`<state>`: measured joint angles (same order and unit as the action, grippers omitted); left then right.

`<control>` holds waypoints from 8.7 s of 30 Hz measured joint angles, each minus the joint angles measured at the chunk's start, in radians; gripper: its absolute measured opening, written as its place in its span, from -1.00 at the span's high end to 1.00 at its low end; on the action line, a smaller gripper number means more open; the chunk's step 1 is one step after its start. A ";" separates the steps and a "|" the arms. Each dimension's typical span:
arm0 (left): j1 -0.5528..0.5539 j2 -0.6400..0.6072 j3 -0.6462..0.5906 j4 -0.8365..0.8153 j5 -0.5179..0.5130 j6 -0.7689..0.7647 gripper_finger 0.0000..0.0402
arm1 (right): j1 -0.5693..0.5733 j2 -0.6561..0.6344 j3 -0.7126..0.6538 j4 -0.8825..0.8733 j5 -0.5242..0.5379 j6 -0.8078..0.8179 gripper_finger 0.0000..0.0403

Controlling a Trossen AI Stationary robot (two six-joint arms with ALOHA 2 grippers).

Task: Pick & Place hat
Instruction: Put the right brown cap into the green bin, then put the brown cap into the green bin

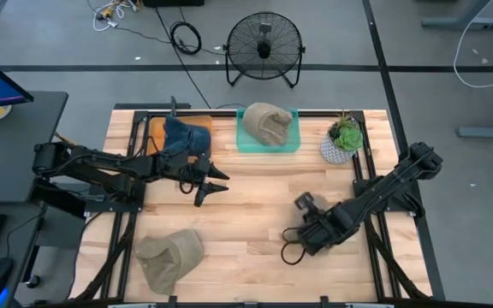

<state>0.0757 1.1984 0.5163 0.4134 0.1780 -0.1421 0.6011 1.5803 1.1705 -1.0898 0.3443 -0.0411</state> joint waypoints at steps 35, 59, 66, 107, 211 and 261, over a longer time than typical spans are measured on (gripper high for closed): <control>0.000 0.000 0.000 0.000 0.000 0.050 0.10 | -0.758 0.000 0.061 0.603 0.452 -1.803 1.00; 0.000 0.000 0.000 0.000 0.000 0.050 0.10 | -1.089 0.174 0.040 0.824 -0.052 -2.211 0.99; 0.000 0.000 0.000 0.000 0.000 0.050 0.10 | -1.081 0.234 0.040 0.828 -0.134 -2.072 0.80; 0.000 0.000 0.000 0.003 0.000 -0.093 0.10 | -0.928 0.069 0.041 0.791 0.010 -0.189 0.24; -0.175 -0.001 0.417 -0.902 -0.013 0.200 0.10 | -0.652 -0.112 -0.026 0.675 -0.179 -0.072 0.38; -0.699 0.390 0.546 -1.209 -0.448 -0.922 0.96 | -0.653 -0.111 -0.026 0.662 -0.178 0.025 0.38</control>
<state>-0.6233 1.5887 1.0625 -0.7954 -0.2699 -1.0641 -0.0521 1.4693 1.1442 -0.4277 0.1665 -0.0166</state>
